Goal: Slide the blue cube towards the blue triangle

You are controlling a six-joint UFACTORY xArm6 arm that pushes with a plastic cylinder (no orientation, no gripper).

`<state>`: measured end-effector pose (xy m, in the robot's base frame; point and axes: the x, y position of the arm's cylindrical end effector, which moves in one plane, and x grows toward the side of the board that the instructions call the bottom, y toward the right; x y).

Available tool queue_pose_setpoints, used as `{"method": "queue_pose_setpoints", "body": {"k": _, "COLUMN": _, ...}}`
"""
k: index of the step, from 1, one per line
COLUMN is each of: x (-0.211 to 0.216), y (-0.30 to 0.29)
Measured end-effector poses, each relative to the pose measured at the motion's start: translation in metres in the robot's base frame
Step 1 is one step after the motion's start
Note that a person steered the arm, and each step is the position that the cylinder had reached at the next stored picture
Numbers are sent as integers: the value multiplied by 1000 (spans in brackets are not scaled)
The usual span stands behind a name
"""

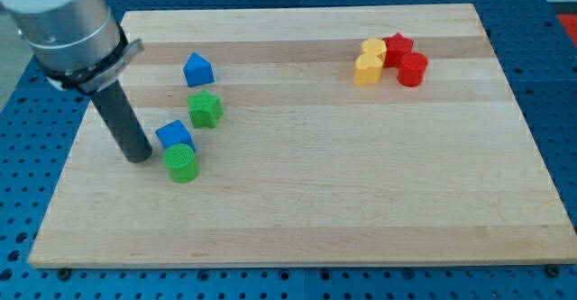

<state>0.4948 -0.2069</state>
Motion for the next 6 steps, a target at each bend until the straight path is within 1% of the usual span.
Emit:
{"method": "queue_pose_setpoints", "body": {"k": 1, "x": 13, "y": 16}}
{"method": "queue_pose_setpoints", "body": {"k": 2, "x": 10, "y": 87}}
{"method": "queue_pose_setpoints", "body": {"k": 4, "x": 7, "y": 87}}
{"method": "queue_pose_setpoints", "body": {"k": 5, "x": 7, "y": 69}}
{"method": "queue_pose_setpoints", "body": {"k": 6, "x": -16, "y": 55}}
